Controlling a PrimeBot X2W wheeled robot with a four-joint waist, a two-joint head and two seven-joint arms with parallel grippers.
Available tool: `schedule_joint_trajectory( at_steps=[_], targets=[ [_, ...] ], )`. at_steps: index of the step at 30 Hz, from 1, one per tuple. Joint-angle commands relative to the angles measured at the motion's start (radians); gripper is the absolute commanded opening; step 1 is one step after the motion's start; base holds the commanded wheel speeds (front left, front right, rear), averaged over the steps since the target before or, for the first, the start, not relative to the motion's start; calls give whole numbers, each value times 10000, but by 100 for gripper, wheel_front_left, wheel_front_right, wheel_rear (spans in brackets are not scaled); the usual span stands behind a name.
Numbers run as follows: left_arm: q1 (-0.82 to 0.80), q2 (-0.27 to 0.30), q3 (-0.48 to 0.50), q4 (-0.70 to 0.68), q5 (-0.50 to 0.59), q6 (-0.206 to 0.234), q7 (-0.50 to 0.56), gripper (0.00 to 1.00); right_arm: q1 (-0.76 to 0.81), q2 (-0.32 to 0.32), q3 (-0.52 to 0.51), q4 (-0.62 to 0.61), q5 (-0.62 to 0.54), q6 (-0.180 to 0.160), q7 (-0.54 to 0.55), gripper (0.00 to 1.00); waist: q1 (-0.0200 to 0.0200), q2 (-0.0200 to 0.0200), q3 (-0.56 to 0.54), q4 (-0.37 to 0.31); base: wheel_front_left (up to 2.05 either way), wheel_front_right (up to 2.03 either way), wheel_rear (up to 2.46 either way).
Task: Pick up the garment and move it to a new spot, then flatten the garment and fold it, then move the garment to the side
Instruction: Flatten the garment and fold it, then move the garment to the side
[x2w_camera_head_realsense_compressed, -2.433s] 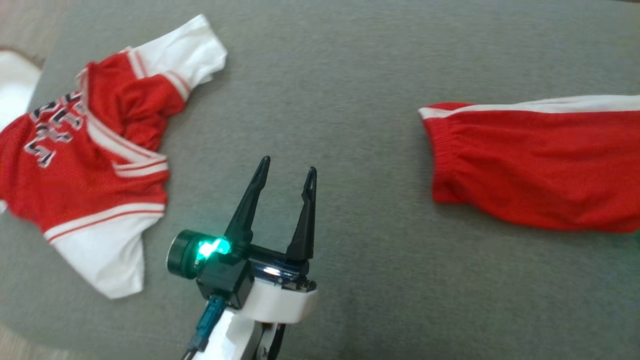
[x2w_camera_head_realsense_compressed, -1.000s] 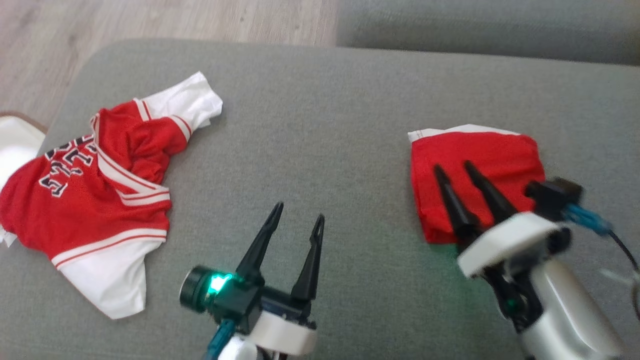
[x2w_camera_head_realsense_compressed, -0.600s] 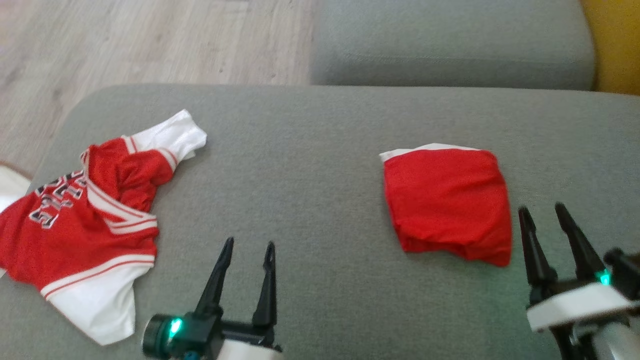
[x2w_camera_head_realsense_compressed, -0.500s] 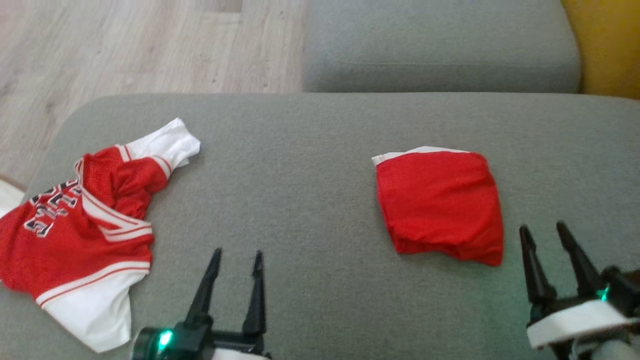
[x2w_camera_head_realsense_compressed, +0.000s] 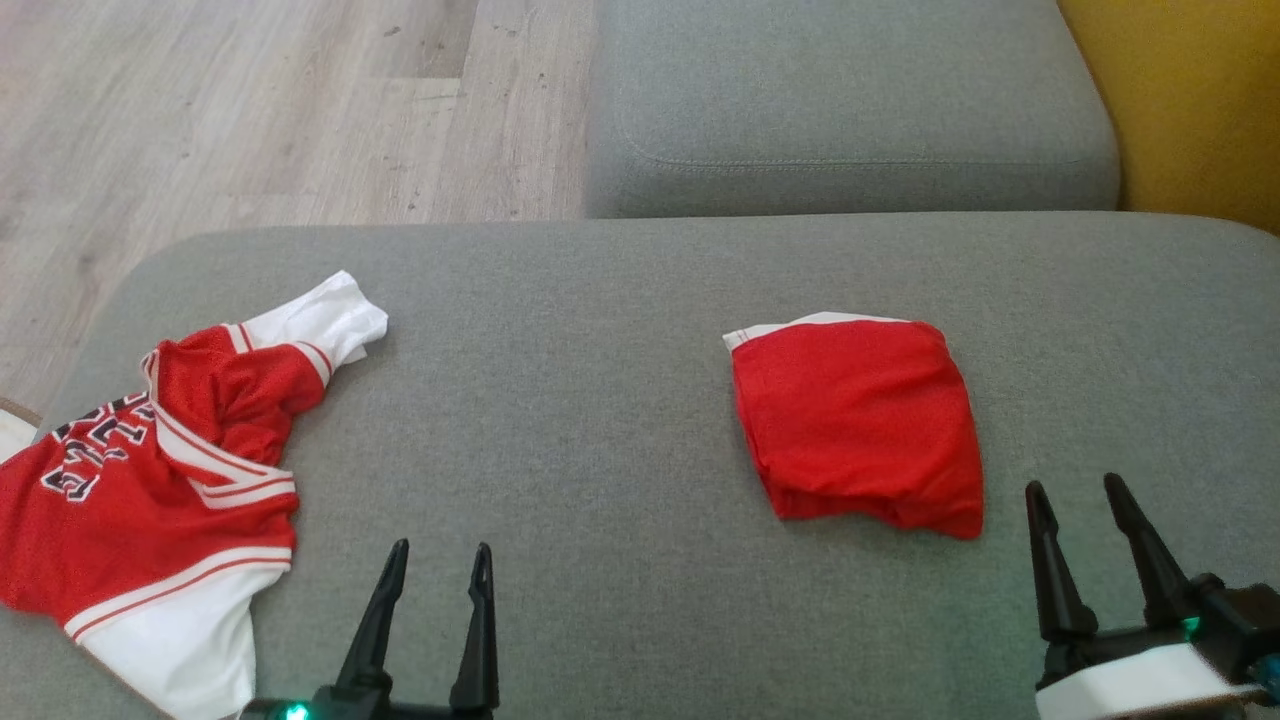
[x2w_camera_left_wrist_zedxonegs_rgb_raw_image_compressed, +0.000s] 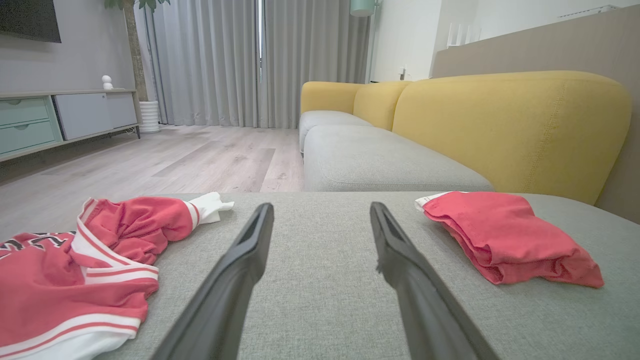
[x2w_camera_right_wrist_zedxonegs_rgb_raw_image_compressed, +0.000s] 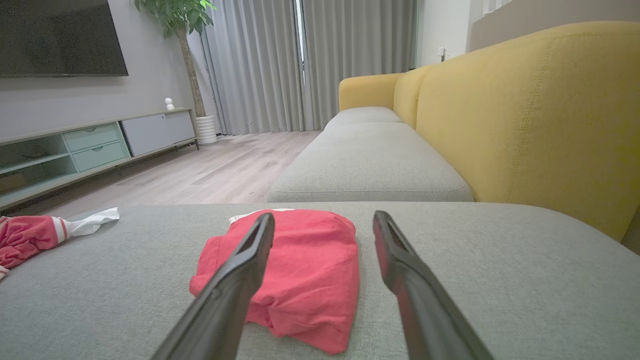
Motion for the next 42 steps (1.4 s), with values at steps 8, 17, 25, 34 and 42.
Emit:
schedule_joint_trajectory(
  at_steps=[8,17,25,34,42],
  targets=[
    [-256,-165,614,-435,-34,-73,-51,100,-239,7,-14,-353,-288,-9,-134,100,1,-1,27,-16,0,0,0],
    [-244,-186,772,-345,-113,64,-51,100,-241,38,-27,-269,-301,-9,-135,100,1,-1,44,4,0,0,0],
    [-262,-189,722,-450,-83,209,-51,100,-204,76,-73,-248,-304,-9,-135,100,1,-1,106,64,0,0,0],
    [-430,-190,508,-620,-73,271,-51,100,-496,-181,-137,-27,-331,-9,-135,100,1,-1,554,263,0,0,0],
    [-827,-190,99,-761,-195,254,-51,100,-1435,-504,-148,1039,-47,-9,-135,100,1,-1,1237,373,0,0,0]
  ],
)
